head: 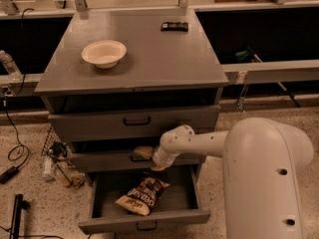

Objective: Pick brown chip bag from bottom drawer and place on counter

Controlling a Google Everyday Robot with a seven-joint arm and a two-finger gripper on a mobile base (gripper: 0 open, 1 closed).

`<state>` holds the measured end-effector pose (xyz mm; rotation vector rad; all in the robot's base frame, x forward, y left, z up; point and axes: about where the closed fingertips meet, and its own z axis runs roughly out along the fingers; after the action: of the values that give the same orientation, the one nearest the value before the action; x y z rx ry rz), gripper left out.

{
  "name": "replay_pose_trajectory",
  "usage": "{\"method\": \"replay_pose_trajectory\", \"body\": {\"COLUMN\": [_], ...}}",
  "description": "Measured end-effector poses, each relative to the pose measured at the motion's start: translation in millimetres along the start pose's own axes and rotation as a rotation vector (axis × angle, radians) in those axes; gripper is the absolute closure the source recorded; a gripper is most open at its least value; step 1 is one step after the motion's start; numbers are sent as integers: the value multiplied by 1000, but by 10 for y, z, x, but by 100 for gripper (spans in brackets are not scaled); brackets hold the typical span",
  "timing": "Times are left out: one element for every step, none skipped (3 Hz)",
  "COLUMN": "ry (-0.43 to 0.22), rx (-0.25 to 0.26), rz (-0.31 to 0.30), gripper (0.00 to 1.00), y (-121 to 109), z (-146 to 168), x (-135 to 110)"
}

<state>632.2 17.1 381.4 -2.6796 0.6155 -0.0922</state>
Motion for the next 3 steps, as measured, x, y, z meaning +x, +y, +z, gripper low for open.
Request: {"method": "replay_pose_trajectory", "body": {"ry": [0, 0, 0], "rx": [0, 0, 0], "rz": [0, 0, 0], "gripper": [100, 87, 63], "y": [0, 0, 1], "z": [0, 0, 1], "x": [0, -1, -1]}}
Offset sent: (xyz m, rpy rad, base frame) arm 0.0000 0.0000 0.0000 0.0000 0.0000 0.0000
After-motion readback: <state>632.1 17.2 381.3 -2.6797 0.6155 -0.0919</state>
